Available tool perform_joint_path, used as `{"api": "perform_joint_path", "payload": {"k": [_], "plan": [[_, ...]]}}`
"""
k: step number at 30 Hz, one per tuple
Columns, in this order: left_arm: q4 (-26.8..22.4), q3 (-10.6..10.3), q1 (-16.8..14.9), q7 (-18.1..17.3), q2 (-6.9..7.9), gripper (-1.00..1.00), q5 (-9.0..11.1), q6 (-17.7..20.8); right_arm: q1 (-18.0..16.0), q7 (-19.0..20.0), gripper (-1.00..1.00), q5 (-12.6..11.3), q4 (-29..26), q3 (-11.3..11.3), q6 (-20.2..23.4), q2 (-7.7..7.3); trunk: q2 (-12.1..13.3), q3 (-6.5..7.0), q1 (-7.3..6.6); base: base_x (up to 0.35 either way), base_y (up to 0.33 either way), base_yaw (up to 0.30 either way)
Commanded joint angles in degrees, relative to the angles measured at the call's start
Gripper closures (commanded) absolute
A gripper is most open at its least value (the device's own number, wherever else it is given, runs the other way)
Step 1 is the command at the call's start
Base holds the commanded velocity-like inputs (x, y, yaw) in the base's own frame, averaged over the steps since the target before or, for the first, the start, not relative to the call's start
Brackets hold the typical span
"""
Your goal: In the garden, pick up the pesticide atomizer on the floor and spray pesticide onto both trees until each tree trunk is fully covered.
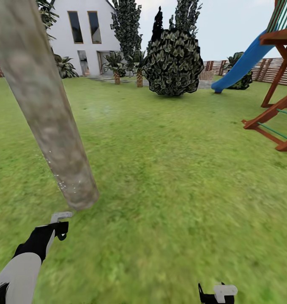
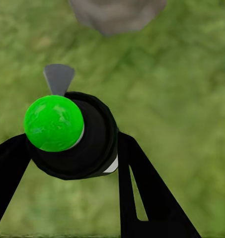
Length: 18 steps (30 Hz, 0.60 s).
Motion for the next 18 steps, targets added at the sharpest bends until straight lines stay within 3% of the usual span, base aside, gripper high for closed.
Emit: {"api": "perform_joint_path", "payload": {"k": [1,15,18], "plan": [[0.0,0.0,0.0,0.0,0.01,1.00,0.0,0.0,0.0,0.0,-1.00,0.0,0.0,0.0,0.0,0.00,0.0,0.00,0.00,0.079,-0.268,0.277],[-0.1,0.0,0.0,0.0,0.02,1.00,0.1,0.0,0.0,0.0,-1.00,0.0,0.1,0.1,0.0,0.00,0.0,0.00,0.00,0.137,-0.254,0.274],[0.0,0.0,0.0,0.0,0.02,1.00,0.1,0.0,0.0,0.0,-1.00,0.0,0.1,0.1,0.0,0.00,0.0,0.00,0.00,0.181,-0.234,0.078]]}}
